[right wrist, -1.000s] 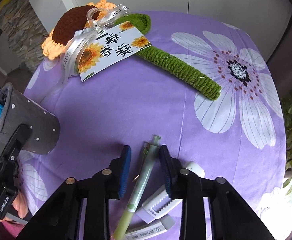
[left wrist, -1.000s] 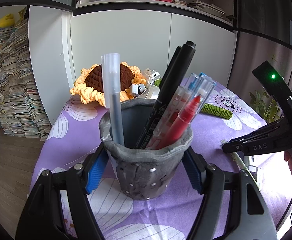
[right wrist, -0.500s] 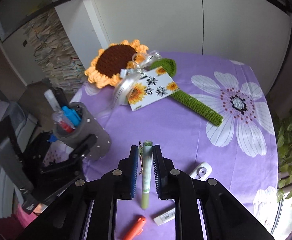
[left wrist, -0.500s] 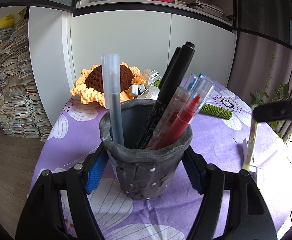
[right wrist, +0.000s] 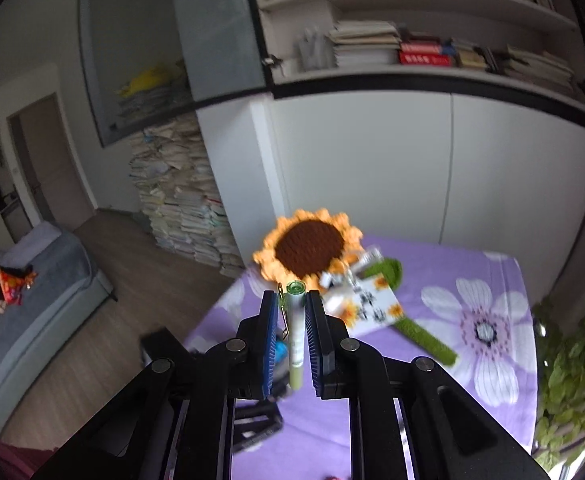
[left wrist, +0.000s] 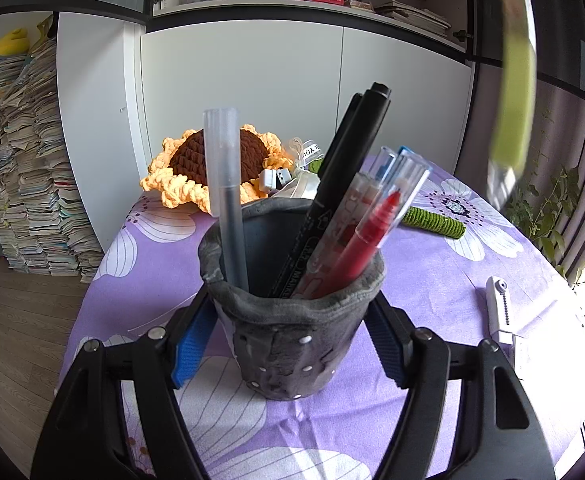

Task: Organize stationery
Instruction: 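Lower the light green pen into the cup and open the right gripper, then grasp the orange highlighter from the table with the right gripper, then insert the orange highlighter into the cup and release it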

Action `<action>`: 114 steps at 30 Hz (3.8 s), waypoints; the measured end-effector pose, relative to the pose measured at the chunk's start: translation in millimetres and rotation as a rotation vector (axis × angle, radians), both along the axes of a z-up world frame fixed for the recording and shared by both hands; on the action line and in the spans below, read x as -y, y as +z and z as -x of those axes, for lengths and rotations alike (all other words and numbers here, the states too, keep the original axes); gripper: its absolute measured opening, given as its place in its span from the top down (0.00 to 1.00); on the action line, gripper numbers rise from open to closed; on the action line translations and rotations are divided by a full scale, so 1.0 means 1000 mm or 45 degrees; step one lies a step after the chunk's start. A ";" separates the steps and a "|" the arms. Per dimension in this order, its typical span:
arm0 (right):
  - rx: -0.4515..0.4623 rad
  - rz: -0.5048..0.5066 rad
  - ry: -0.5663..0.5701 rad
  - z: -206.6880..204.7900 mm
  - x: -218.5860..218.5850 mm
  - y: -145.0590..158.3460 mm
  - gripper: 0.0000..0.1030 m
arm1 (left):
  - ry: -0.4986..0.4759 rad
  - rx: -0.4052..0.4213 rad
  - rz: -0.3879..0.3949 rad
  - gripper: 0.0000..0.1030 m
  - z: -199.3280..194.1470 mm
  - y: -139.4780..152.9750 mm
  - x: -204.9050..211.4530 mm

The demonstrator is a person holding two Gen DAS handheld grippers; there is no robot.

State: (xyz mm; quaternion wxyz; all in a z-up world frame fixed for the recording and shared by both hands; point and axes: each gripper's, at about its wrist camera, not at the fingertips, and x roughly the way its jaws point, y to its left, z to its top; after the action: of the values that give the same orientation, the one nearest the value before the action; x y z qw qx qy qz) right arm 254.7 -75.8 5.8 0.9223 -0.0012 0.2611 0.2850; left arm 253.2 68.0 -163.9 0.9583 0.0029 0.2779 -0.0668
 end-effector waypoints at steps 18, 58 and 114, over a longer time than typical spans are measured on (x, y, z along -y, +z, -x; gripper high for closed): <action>-0.125 -0.071 0.194 -0.053 -0.046 -0.061 0.85 | -0.002 -0.017 0.006 0.31 -0.003 0.000 0.000; -0.780 0.150 -0.078 0.012 0.043 -0.197 0.51 | 0.027 0.168 -0.011 0.21 0.019 0.013 -0.004; -0.136 0.138 0.196 -0.027 -0.069 -0.087 0.85 | -0.035 0.070 0.148 0.34 0.024 0.008 -0.013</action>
State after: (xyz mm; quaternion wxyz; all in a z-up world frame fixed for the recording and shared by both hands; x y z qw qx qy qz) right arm 281.3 -6.5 -81.5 0.8809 -0.0560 0.3242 0.3402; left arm 229.7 80.9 -155.8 0.9632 -0.0470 0.2469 -0.0957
